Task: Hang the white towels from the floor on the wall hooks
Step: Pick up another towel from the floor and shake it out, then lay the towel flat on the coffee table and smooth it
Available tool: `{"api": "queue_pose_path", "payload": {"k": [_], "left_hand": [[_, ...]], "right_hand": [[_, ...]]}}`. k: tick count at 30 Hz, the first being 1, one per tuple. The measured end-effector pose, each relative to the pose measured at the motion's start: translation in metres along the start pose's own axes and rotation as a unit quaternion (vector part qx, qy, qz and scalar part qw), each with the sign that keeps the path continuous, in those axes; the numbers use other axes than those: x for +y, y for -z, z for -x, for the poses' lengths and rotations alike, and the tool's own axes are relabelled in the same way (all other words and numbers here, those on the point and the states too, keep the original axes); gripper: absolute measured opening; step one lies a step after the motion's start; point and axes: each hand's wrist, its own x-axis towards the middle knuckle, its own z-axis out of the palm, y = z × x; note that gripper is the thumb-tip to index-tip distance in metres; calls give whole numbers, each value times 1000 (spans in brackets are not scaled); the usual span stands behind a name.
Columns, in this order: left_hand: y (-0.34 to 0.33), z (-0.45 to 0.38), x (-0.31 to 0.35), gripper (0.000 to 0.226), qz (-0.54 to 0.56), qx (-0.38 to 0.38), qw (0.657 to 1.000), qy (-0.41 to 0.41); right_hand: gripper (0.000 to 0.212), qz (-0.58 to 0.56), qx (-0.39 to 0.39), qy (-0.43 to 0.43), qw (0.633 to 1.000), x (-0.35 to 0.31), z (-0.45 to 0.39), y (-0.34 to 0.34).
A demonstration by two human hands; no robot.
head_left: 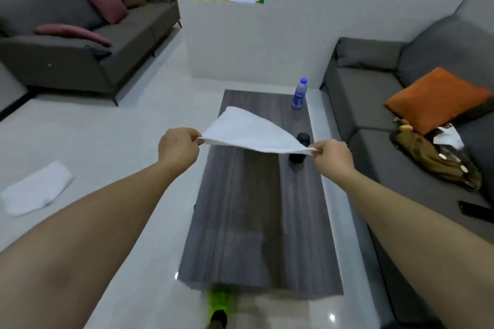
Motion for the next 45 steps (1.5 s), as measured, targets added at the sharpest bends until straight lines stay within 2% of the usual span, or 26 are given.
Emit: {"api": "queue_pose_path", "payload": {"k": [5, 9, 13, 17, 20, 25, 28, 35, 39, 42, 45], "left_hand": [[-58, 119, -46, 18, -41, -97, 993, 49], [-99, 195, -72, 20, -92, -172, 979, 52], [-128, 237, -90, 18, -154, -257, 952, 61], [-143, 245, -94, 15, -186, -300, 934, 58], [-151, 228, -93, 14, -182, -293, 937, 58], [-167, 173, -93, 14, -173, -281, 941, 73], [-178, 130, -101, 15, -170, -272, 943, 85], [-214, 18, -125, 19, -144, -276, 937, 159], [-238, -34, -139, 22, -118, -242, 946, 180], [-255, -60, -147, 26, -82, -204, 955, 200], [-274, -61, -152, 38, -57, -221, 945, 236]], "right_hand": [[38, 2, -97, -33, 995, 70, 97, -81], [37, -6, -161, -78, 984, 115, 163, -130], [30, 11, -206, -121, 971, 148, 211, -158], [43, 25, -223, -146, 964, 170, 222, -166], [43, 20, -211, -145, 967, 169, 203, -164], [30, -11, -178, -139, 974, 149, 141, -163], [28, -27, -180, -138, 974, 131, 91, -172], [7, -18, -172, -135, 976, 82, -48, -206], [11, -6, -158, -124, 980, 62, -120, -232], [33, -4, -133, -143, 981, 55, -153, -249], [39, -8, -149, -164, 975, 60, -159, -265]]}}
